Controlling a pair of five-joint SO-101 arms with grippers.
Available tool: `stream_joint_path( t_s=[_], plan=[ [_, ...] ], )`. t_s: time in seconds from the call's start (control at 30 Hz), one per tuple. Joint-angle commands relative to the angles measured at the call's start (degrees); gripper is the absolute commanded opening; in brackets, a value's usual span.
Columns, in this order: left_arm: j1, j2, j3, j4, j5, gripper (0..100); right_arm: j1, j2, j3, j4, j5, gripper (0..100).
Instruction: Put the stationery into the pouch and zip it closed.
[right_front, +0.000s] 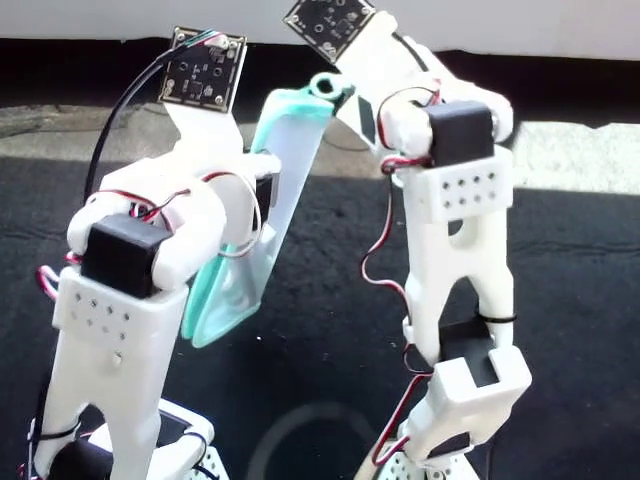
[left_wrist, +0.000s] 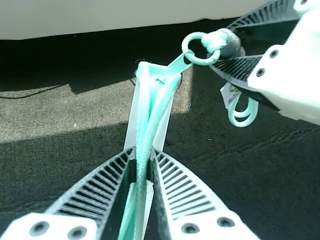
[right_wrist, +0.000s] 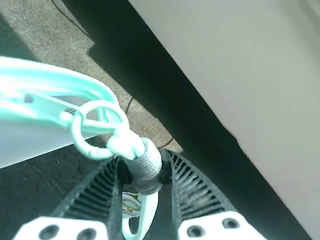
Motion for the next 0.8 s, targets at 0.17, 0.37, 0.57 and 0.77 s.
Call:
stream_joint_path(
  t_s=[0.17, 0.37, 0.57, 0.77],
  plan=[
    [0.3, 5.2, 1.5, -15.3, 0.0, 1, -3.0, -0.4, -16.8, 3.9, 0.4, 0.5],
    [0.3, 8.8, 3.0, -10.6, 0.1, 14, -3.4, -0.4, -17.1, 4.1, -3.4, 0.5],
    [-0.1, 8.8, 8.7, -4.7, -0.1, 15, -8.1, 0.0, -16.9, 10.1, -4.3, 0.5],
    [0.3, 7.9, 8.5, -3.8, -0.1, 15, -8.7, 0.0, -16.9, 10.4, -4.4, 0.5]
  ],
)
